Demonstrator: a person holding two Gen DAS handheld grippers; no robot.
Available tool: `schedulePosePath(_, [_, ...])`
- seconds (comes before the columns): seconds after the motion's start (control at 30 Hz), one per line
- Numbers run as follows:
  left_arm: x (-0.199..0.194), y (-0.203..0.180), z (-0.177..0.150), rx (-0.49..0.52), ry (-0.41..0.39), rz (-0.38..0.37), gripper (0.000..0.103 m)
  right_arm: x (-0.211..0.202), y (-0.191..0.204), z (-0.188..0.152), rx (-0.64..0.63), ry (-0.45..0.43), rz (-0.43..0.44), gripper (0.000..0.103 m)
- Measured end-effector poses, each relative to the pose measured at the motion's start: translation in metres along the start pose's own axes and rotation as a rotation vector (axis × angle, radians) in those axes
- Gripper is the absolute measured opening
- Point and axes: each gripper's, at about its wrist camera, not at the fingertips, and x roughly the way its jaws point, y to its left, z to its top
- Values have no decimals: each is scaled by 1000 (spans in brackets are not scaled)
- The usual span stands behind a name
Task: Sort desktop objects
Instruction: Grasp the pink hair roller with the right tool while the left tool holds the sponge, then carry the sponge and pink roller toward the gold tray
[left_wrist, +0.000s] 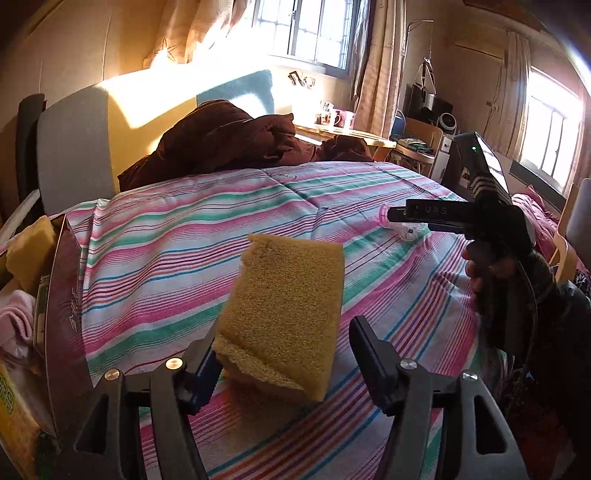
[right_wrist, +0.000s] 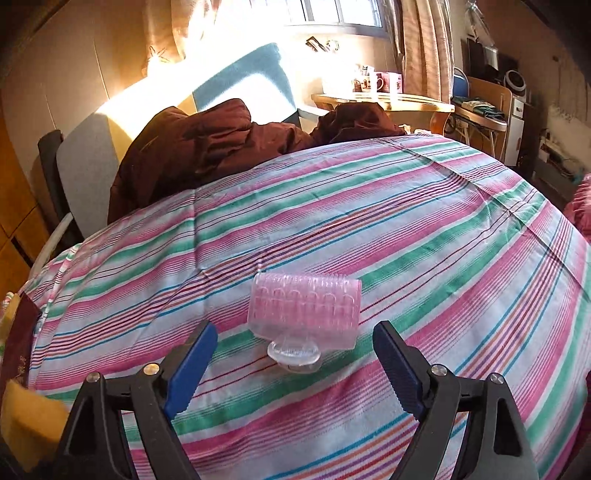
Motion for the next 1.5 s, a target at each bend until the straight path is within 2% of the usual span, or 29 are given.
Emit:
schedulePosePath(0.07, [0,2,-2,-16,-12,-11,68,7,1,5,-8,14,-17,87])
schedulePosePath(0.17, [6,10,-4,-70,8,-49,74,15,3,10,-18,33,-50,87])
schedulePosePath(0.27, [13,21,-7,-143,44,-78,79,20,4,9,-29,55,-59,76])
schedulePosePath(0.3, [14,24,-8,-162,47,-92,79,20,4,9,-29,55,-57,69])
schedulePosePath(0.4, [14,27,-10,-183,41,-121,82,15,6,6,-39,52,-40,66])
schedulePosePath(0.73, [14,30,-12,-202,28,-136,82,-26,51,-41,-195,69,161,66])
schedulePosePath(0.97, [14,31,-13,-212,21,-144,82,-55,68,-81,-264,44,295,66])
schedulePosePath(1.1, [15,31,-12,-212,20,-142,82,-60,69,-92,-284,16,324,67])
schedulePosePath(1.17, [15,30,-12,-205,23,-134,82,-59,67,-92,-272,8,338,69])
schedulePosePath(1.2, [15,29,-12,-201,24,-129,82,-57,65,-92,-258,15,341,80])
schedulePosePath(1.27, [16,28,-12,-195,26,-122,82,-57,61,-93,-227,-7,355,82])
schedulePosePath(1.43, [16,26,-12,-183,30,-109,82,-57,56,-92,-182,-40,347,103])
schedulePosePath(1.5, [16,25,-12,-178,31,-104,82,-58,57,-93,-183,-48,323,103])
